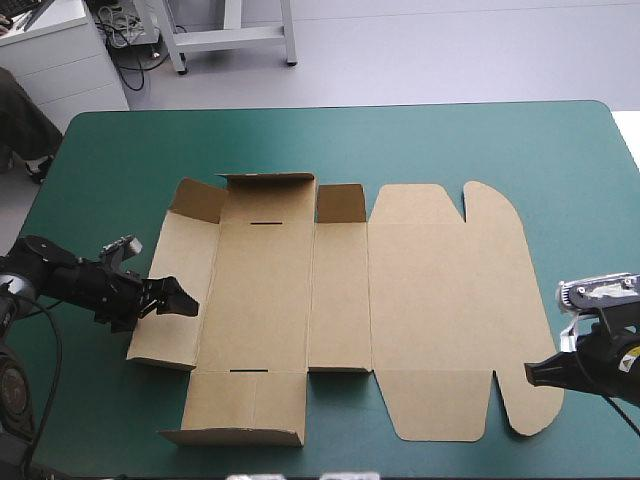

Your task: Fold the box

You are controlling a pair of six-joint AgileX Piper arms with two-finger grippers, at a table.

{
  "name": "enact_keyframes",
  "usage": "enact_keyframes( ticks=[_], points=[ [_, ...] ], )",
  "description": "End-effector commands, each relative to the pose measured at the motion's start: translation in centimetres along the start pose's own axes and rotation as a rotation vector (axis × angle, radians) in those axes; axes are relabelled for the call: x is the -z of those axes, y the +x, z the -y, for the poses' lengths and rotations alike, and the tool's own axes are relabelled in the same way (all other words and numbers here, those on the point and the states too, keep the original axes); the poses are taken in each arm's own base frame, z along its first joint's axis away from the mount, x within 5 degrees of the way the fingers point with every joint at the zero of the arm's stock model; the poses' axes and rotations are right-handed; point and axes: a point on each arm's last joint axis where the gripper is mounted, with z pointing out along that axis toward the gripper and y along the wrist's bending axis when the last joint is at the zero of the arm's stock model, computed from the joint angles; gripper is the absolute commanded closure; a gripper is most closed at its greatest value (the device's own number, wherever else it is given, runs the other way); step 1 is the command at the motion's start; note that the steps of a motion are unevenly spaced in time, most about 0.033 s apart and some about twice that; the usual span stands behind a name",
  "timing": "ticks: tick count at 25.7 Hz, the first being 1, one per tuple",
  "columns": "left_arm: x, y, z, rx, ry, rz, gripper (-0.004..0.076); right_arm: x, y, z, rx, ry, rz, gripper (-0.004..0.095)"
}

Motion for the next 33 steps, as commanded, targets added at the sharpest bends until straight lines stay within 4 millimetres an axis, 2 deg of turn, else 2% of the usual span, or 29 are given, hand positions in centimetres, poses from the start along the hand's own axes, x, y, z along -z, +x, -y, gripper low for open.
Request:
enact_keyframes(
  ticks=[1, 3, 5, 8, 11, 18, 24, 28, 29, 32, 33],
  points=[
    [0.6, 0.2, 1.6, -0.012, 0.085, -0.023, 0.0072, 0.6, -0.6, 0.1, -0.004, 0.006, 0.045, 0.0931],
    [0.6, 0.1, 1.6, -0.009, 0.088, -0.018, 0.0138, 0.6, -0.6, 0.1, -0.004, 0.006, 0.045, 0.0931],
    [0.6, -0.1, 1.8, 0.002, 0.109, 0.002, 0.0314, 0.6, -0.6, 0.1, -0.004, 0.006, 0.045, 0.0931],
    [0.6, -0.3, 1.8, 0.003, 0.117, 0.023, 0.0619, 0.6, -0.6, 0.1, -0.002, 0.007, 0.045, 0.0931],
    [0.6, -0.3, 1.8, 0.003, 0.118, 0.021, 0.0757, 0.6, -0.6, 0.1, -0.002, 0.007, 0.045, 0.0932],
    [0.8, -0.4, 2.2, -0.010, 0.147, 0.032, 0.0756, 0.6, -0.6, 0.1, -0.002, 0.007, 0.045, 0.0931],
    [2.0, -1.7, 3.3, -0.100, 0.130, 0.070, 0.0756, 0.6, -0.6, 0.1, 0.007, 0.007, 0.045, 0.0931],
    [2.6, -2.9, 5.4, -0.201, 0.094, 0.080, 0.0756, 0.6, -0.6, 0.1, 0.007, 0.007, 0.045, 0.0931],
    [2.8, -3.5, 6.8, -0.260, 0.045, 0.070, 0.0756, 0.6, -0.6, 0.1, 0.007, 0.007, 0.045, 0.0931],
    [3.1, -4.5, 9.0, -0.350, -0.062, 0.070, 0.0756, 0.6, -0.6, 0.1, 0.007, 0.007, 0.045, 0.0931],
    [3.3, -5.0, 10.6, -0.393, -0.148, 0.078, 0.0756, 0.6, -0.6, 0.1, 0.007, 0.007, 0.045, 0.0931]
  ],
)
